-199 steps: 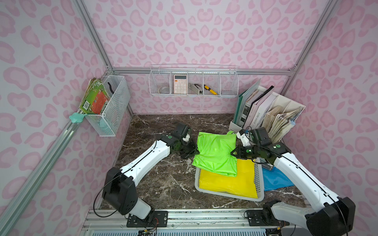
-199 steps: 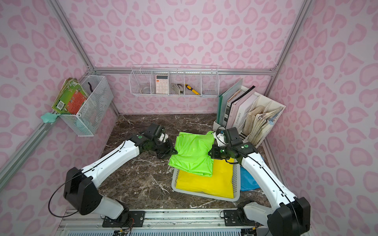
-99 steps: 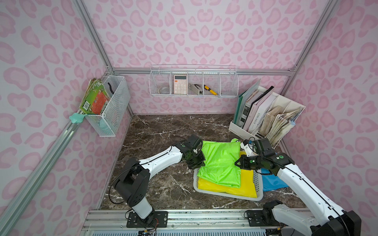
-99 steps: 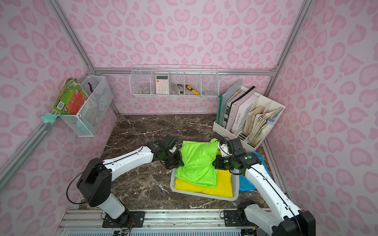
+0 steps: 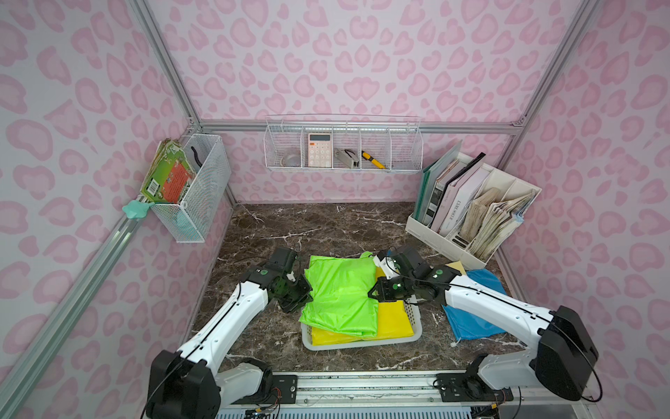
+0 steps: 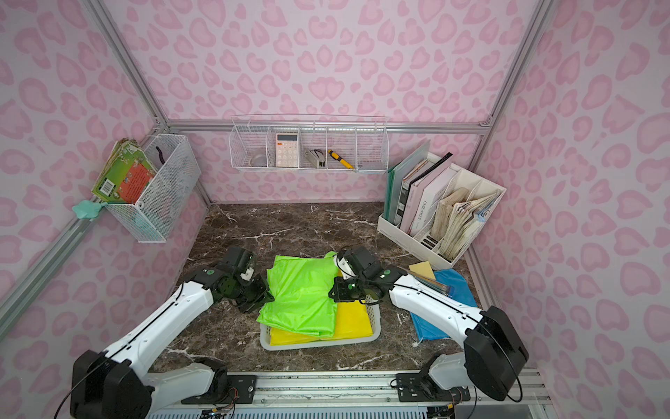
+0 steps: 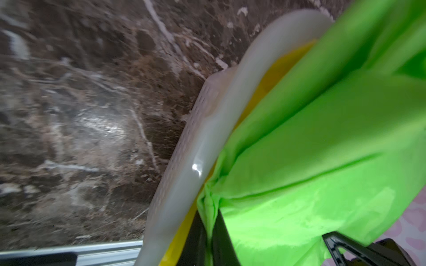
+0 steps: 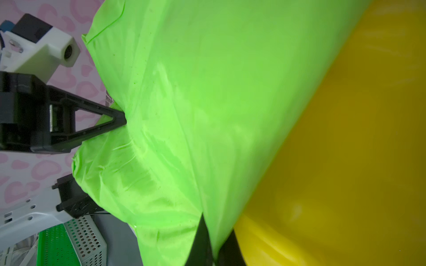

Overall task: Put the folded raincoat in the basket
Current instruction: Move the basket to the center of the board, then place the raincoat in the basket.

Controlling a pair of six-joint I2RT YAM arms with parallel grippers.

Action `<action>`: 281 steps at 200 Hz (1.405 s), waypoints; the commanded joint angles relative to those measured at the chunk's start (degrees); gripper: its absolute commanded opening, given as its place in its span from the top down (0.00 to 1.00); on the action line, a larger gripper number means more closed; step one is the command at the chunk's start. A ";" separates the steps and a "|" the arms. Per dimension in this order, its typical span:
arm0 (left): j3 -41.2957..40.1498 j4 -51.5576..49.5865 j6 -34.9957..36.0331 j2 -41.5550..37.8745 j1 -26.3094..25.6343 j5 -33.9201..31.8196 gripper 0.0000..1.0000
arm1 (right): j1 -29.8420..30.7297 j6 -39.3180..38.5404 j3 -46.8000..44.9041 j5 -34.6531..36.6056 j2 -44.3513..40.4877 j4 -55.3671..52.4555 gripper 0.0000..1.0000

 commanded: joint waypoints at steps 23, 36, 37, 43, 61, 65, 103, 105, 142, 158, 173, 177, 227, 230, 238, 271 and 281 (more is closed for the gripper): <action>2.09 -9.96 0.90 -4.59 -0.37 2.57 1.00 | 0.15 -1.16 6.85 0.17 4.19 -1.07 1.00; 1.87 -8.52 -0.99 -6.25 -1.26 3.57 1.00 | -0.79 -1.98 6.28 -0.53 2.95 -2.11 1.00; 1.89 -8.42 -1.09 -6.32 -1.32 3.69 1.00 | -0.92 -2.05 6.18 -0.61 2.78 -2.13 1.00; 1.89 -7.56 -1.43 -6.78 -1.69 4.64 1.00 | -1.47 -2.33 5.35 -0.91 1.92 -2.50 1.00; 3.17 -6.69 -1.84 -6.26 -3.49 5.16 1.00 | -3.09 -3.37 2.55 -1.71 -1.29 -3.72 1.00; 3.55 -6.48 -1.84 -6.02 -4.18 4.87 1.00 | -3.43 -3.58 1.93 -1.73 -2.04 -4.08 1.00; 2.93 -1.00 -4.38 -0.75 -11.23 3.11 1.00 | -5.92 -3.76 -5.40 -3.65 -6.65 -2.40 1.00; 2.87 -1.01 -4.47 -0.41 -11.46 2.87 1.00 | -6.06 -3.57 -5.65 -3.88 -6.74 -2.13 1.00; 0.31 -0.23 -6.88 0.62 -13.58 -1.41 0.99 | -7.20 -2.17 -8.82 -5.78 -6.86 3.70 1.00; -0.93 -0.40 -7.08 -0.09 -13.51 -1.81 0.93 | -7.15 -2.78 -8.89 -6.34 -5.96 3.91 1.00; -1.77 -0.94 -7.08 -0.62 -13.57 -1.60 0.75 | -7.19 -3.34 -8.95 -6.24 -5.62 3.60 0.96; -1.87 -1.37 -7.08 -0.75 -13.59 -1.61 0.70 | -7.17 -3.29 -8.81 -5.90 -5.66 3.36 0.91; 8.06 -11.20 -4.35 -3.12 -13.35 -7.56 0.38 | -11.71 -5.30 -6.12 -3.32 -11.12 -1.70 0.43; 8.74 -11.42 -4.14 -3.13 -13.40 -7.88 0.39 | -12.24 -5.56 -5.80 -3.32 -11.46 -2.13 0.43; 10.01 -11.01 -3.49 -2.93 -13.33 -7.95 0.46 | -13.32 -5.90 -5.13 -3.27 -12.03 -2.73 0.44; 8.60 5.57 -2.19 0.72 -13.76 10.15 0.89 | -13.93 -1.23 -5.16 -7.92 -11.11 3.44 0.66; 7.26 9.28 -3.16 2.91 -14.34 13.04 1.00 | -13.26 1.87 -5.98 -11.01 -9.98 7.69 0.73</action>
